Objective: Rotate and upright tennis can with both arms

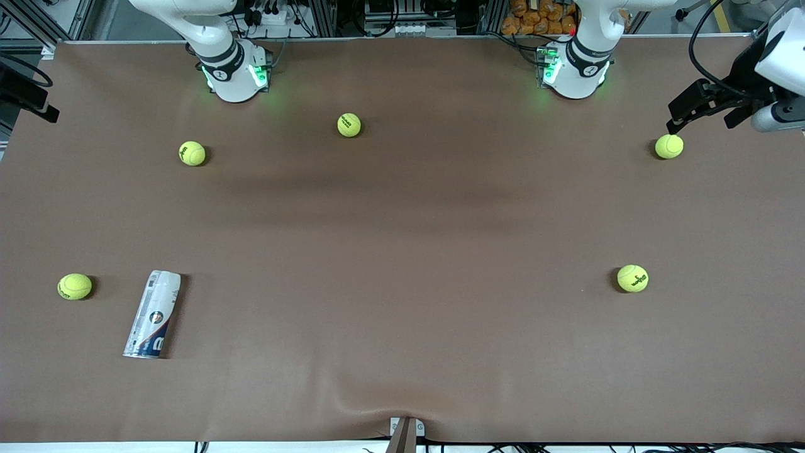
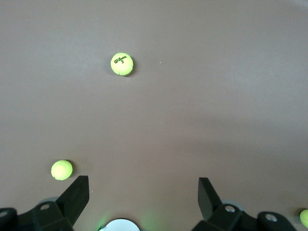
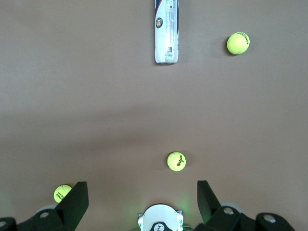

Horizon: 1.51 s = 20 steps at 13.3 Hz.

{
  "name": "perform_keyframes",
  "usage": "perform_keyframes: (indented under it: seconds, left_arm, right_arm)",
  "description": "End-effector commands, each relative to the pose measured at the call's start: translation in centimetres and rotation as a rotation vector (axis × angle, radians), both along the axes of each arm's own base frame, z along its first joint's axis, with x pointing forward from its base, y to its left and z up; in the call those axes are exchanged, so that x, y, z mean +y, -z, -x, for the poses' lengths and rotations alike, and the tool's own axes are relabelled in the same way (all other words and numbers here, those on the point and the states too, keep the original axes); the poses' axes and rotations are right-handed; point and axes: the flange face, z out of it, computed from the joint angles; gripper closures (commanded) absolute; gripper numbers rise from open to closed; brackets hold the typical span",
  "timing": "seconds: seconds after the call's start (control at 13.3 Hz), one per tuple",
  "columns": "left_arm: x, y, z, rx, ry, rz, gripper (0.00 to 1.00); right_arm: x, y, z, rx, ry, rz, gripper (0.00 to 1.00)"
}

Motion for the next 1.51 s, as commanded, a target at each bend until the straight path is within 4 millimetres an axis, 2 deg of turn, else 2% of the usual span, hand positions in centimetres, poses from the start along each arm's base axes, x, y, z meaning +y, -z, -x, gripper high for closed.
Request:
perform_keyframes:
  seconds: [0.0,0.3,0.68,1.05,1.13,1.35,1.43]
  left_arm:
    - [0.4,-0.3,0.3,0.003,0.016,-0.018,0.00]
    - [0.1,0.0,0.3,0.010,0.020,-0.012,0.00]
    - [0.1,0.3,0.3,0.016,0.020,-0.011,0.00]
    - [0.0,0.6,0.1,0.023,0.023,-0.009,0.00]
    - [-0.1,0.7,0.0,0.025,0.025,-0.007,0.00]
    - [-0.1,0.6,0.0,0.022,0.031,-0.004,0.00]
    - [-0.1,0.7,0.0,0.025,0.031,-0.004,0.00]
  right_arm:
    - [-0.1,-0.1,0.1,0.000,0.017,0.011,0.00]
    - [-0.4,0.9,-0.9,0.009,0.019,0.014,0.00]
    - [-1.6,6.4,-4.6,0.081,0.040,0.001,0.00]
    - [-1.8,13.8,-10.0,0.086,0.036,0.011,0.00]
    - [-1.7,15.1,-10.7,0.095,0.035,0.010,0.00]
    - [-1.7,17.1,-11.8,0.101,0.033,0.014,0.00]
    - [-1.7,18.6,-12.6,0.100,0.032,0.017,0.00]
